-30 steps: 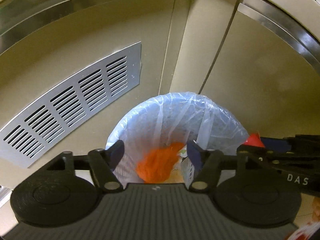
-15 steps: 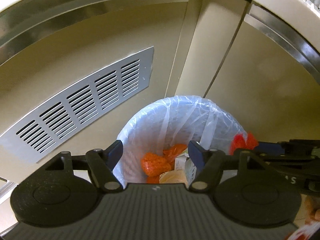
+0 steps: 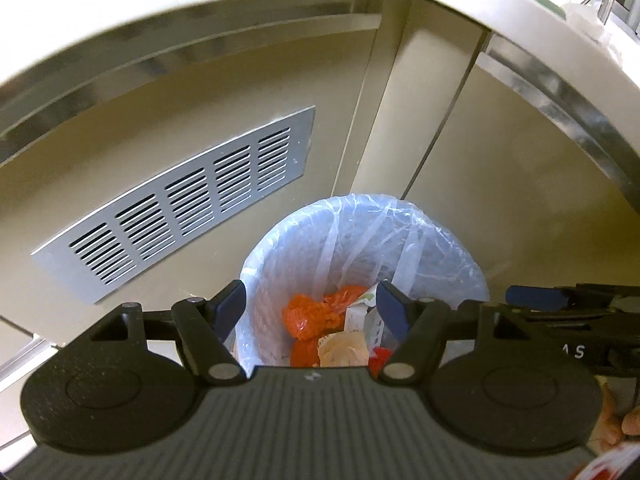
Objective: Collect trash
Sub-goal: 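Raise both tools back toward the counter items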
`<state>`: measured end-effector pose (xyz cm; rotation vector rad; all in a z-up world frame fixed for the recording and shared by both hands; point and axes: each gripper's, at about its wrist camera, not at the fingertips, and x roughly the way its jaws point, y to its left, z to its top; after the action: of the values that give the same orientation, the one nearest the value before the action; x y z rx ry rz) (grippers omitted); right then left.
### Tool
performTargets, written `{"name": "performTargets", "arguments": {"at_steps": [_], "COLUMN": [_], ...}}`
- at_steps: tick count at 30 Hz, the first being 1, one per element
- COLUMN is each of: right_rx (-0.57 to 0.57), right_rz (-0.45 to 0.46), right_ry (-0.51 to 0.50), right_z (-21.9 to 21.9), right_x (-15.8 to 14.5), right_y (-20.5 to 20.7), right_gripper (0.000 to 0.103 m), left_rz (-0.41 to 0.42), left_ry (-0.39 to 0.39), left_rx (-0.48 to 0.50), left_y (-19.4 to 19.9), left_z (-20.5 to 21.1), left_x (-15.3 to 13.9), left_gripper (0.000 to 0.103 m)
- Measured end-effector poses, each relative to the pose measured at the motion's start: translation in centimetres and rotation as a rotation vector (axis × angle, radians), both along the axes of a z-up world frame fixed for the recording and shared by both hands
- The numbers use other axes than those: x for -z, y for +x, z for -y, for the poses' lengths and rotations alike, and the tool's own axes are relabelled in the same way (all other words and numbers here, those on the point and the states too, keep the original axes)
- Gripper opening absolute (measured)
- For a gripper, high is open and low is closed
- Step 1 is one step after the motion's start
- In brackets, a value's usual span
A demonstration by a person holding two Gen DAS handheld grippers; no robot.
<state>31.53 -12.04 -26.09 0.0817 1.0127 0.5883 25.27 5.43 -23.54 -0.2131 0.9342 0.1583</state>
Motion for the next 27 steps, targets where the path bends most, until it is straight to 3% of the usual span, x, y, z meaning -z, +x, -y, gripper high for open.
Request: {"name": "performTargets", "arguments": {"at_steps": [17, 27], "right_rx": [-0.064, -0.094], "right_rz": [-0.017, 0.113], "right_ry": [0.094, 0.214], "right_z": [0.4, -0.9], "right_x": [-5.9, -13.1], "right_y": [-1.8, -0.7], "right_gripper": [0.065, 0.065], "left_rz": [0.055, 0.203], "left_ry": [0.011, 0.044], "left_rx": [-0.001, -0.043], "left_y": [-4.8, -5.2], "left_z": [-0.2, -3.1], "left_x": [-7.3, -15.5], "left_gripper": [0.068, 0.068]}}
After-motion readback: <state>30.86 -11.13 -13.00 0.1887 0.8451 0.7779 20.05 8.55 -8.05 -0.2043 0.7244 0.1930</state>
